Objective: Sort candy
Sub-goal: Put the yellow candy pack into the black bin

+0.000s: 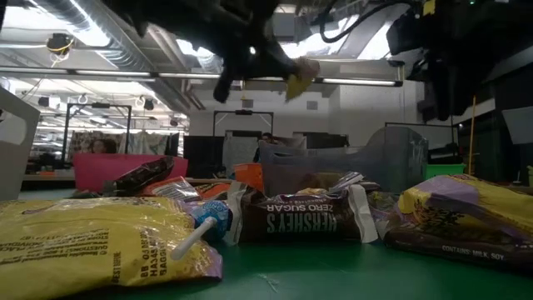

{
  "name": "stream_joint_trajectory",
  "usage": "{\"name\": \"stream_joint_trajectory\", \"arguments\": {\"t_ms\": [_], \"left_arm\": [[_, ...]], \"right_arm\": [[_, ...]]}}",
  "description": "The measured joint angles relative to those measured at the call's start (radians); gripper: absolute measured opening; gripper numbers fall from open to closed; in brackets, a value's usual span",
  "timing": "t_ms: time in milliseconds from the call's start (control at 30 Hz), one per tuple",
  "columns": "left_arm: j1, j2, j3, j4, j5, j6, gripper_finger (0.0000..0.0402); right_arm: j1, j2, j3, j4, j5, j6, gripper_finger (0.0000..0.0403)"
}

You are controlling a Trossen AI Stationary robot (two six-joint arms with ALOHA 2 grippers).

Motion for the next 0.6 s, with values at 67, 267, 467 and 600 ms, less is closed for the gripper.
{"name": "stream_joint_trajectory", "arguments": {"t_ms": [67,267,467,600], "left_arm": [[0.000,0.036,-0.001,0.016,0.000,0.000,0.0000],[0.000,0.114,-0.002,0.038,-0.003,0.032,0.0000],[0.000,0.149,-0.001,0.052,0.017,0.121,0.0039],[0.000,0.149,-0.001,0.052,0.017,0.122,0.0081]], "right_arm": [[0.017,-0.002,0.000,-0.003,-0.022,0.027,0.0147],[0.135,-0.003,0.000,-0.003,-0.028,0.077,0.0147],[0.270,-0.003,-0.027,0.005,-0.028,0.186,0.0147],[0.353,-0.002,-0.055,0.006,-0.028,0.227,0.0147]]}}
